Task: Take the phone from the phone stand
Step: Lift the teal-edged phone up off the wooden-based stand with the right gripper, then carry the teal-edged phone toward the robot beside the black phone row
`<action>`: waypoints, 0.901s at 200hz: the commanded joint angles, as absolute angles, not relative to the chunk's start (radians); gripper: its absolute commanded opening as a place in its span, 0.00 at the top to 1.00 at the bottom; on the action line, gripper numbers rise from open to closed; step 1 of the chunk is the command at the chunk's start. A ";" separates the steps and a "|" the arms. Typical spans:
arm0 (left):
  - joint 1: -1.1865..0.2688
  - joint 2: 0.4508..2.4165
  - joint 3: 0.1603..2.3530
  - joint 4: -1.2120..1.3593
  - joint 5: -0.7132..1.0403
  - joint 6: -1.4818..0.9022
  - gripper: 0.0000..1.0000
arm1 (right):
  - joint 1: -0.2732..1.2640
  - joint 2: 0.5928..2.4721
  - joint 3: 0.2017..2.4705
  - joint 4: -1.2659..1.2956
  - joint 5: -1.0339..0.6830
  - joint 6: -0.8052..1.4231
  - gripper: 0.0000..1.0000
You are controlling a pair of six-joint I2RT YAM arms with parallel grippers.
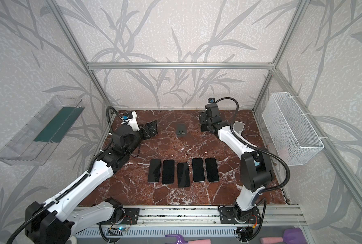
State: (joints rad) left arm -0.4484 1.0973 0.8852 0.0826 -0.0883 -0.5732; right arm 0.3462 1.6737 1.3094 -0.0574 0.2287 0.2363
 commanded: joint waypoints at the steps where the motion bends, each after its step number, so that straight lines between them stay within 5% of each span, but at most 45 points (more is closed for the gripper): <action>1: -0.442 1.101 0.874 0.094 -0.109 -0.581 0.06 | 0.347 1.545 1.234 -0.021 0.280 0.196 0.46; 97: -0.443 1.080 0.873 0.097 -0.104 -0.587 0.06 | 0.345 1.079 0.783 -0.181 0.386 0.210 0.47; 180: -0.442 1.050 0.859 0.125 -0.091 -0.623 0.06 | 0.345 0.959 0.668 -0.354 0.422 0.214 0.46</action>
